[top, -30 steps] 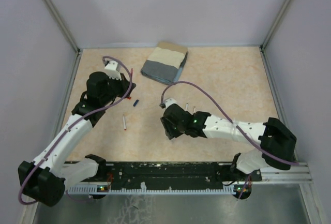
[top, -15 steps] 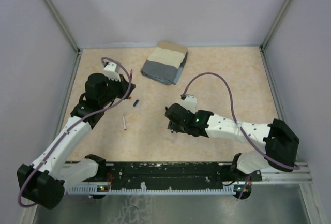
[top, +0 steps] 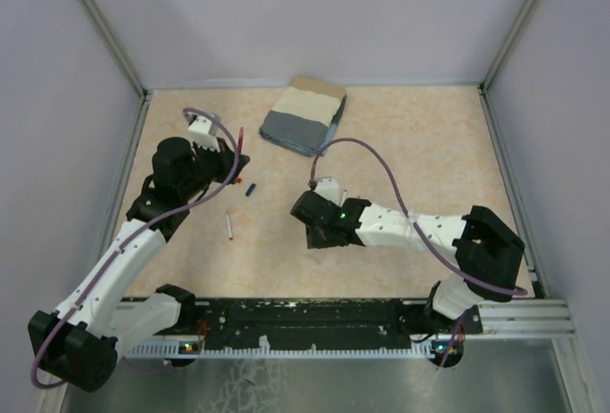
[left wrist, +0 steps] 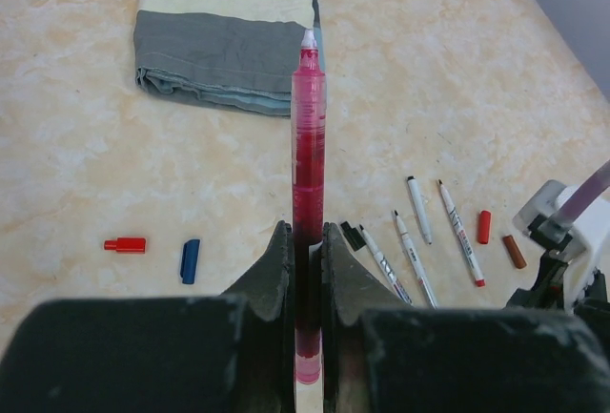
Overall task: Insert the pens into the pen caps
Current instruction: Pick up the pen cap from the center of the board.
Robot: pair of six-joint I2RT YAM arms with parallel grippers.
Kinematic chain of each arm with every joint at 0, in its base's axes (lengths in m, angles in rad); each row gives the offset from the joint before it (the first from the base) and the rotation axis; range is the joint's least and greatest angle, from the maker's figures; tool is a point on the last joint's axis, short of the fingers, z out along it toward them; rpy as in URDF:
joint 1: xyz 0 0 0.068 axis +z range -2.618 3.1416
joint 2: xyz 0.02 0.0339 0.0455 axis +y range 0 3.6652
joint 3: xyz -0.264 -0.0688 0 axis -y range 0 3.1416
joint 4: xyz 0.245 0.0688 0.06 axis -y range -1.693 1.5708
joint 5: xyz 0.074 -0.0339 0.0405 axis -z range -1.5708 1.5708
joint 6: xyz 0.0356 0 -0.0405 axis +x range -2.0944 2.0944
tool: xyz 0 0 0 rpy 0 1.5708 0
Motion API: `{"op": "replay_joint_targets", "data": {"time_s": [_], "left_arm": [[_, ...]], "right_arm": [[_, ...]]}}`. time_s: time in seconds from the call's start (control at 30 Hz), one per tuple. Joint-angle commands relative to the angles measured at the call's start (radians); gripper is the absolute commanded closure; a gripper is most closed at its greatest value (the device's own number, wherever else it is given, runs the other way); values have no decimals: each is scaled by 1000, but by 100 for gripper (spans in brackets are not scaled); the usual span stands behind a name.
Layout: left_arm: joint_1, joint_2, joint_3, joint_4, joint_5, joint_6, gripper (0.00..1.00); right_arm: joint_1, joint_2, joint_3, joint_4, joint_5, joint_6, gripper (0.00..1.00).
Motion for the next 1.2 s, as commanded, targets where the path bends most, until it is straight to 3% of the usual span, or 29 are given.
{"op": "replay_joint_targets", "data": {"time_s": [0.0, 0.1, 0.27, 0.8, 1.07, 1.17], "left_arm": [[7, -23, -14, 31, 20, -4, 100], [7, -24, -12, 31, 22, -4, 100], [8, -30, -17, 30, 16, -4, 100], [12, -26, -19, 32, 21, -4, 100], [15, -24, -20, 32, 25, -7, 100], [16, -26, -20, 33, 24, -6, 100]], "right_arm": [[3, 14, 40, 66, -165, -415, 60], [3, 51, 43, 65, -251, -540, 60], [3, 114, 59, 93, -326, -601, 60], [3, 242, 109, 70, -333, -707, 64], [3, 261, 112, 41, -365, -735, 75], [3, 256, 110, 30, -371, -740, 86]]}}
